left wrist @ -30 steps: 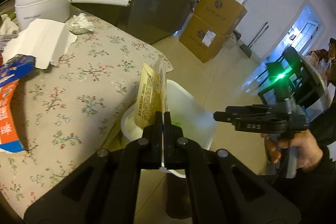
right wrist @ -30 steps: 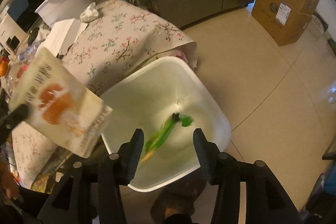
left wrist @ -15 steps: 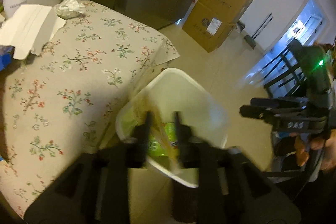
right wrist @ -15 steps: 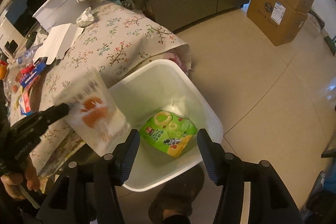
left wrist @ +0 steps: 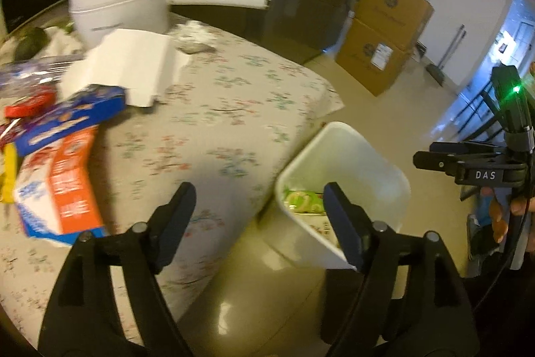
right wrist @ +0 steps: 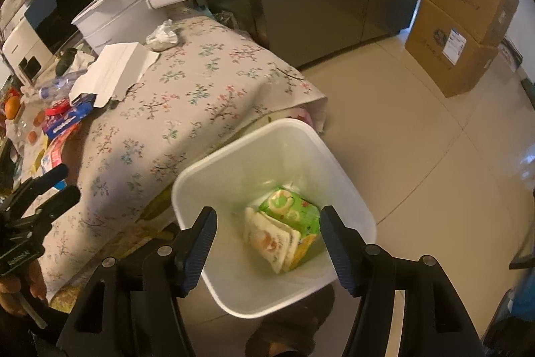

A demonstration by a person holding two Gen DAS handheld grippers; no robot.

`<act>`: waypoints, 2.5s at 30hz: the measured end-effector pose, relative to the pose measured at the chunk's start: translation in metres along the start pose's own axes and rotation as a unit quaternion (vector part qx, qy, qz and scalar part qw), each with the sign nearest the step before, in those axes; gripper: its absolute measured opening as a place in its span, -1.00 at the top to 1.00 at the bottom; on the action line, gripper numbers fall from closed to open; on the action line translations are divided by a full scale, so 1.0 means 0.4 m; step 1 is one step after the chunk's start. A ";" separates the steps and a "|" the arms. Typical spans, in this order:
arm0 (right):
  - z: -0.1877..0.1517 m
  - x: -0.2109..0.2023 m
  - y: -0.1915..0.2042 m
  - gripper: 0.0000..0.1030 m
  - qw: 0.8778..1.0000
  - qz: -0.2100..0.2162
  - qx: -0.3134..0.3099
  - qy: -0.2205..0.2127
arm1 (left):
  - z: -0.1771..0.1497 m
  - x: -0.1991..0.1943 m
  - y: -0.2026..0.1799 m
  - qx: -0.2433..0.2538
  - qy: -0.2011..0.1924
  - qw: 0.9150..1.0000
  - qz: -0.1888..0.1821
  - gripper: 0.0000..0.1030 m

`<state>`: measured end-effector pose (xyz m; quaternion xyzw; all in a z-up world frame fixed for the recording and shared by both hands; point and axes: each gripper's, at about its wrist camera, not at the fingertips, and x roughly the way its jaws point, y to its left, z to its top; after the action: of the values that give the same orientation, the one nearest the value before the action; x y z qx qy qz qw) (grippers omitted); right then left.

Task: Collect trash
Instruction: 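Move both tools back over the table toward the yellow wrapper, then grasp the yellow foil wrapper with the left gripper while the right grasps the white paper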

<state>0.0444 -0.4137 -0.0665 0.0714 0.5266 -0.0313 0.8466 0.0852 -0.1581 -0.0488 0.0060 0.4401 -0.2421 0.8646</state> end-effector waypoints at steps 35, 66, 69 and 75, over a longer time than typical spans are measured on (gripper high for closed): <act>0.155 0.120 0.639 -0.60 0.988 0.084 -0.126 -0.044 | -0.103 -0.224 0.764 -0.264 -0.028 0.952 0.150 -0.90; 0.199 0.190 0.616 -0.60 0.992 0.065 -0.104 -0.024 | -0.077 -0.154 0.787 -0.302 -0.019 0.949 0.083 0.96; 0.204 0.195 0.624 -0.60 0.992 0.063 -0.104 -0.026 | -0.076 -0.178 0.779 -0.294 -0.020 0.950 0.098 0.96; 0.230 0.215 0.637 -0.60 0.992 0.074 -0.095 -0.032 | -0.087 -0.218 0.756 -0.293 -0.016 0.949 0.112 0.96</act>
<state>0.1970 -0.1741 -0.0812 0.0285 0.4928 0.0789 0.8661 0.1438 0.1528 -0.0651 -0.2026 0.4740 -0.0041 0.8569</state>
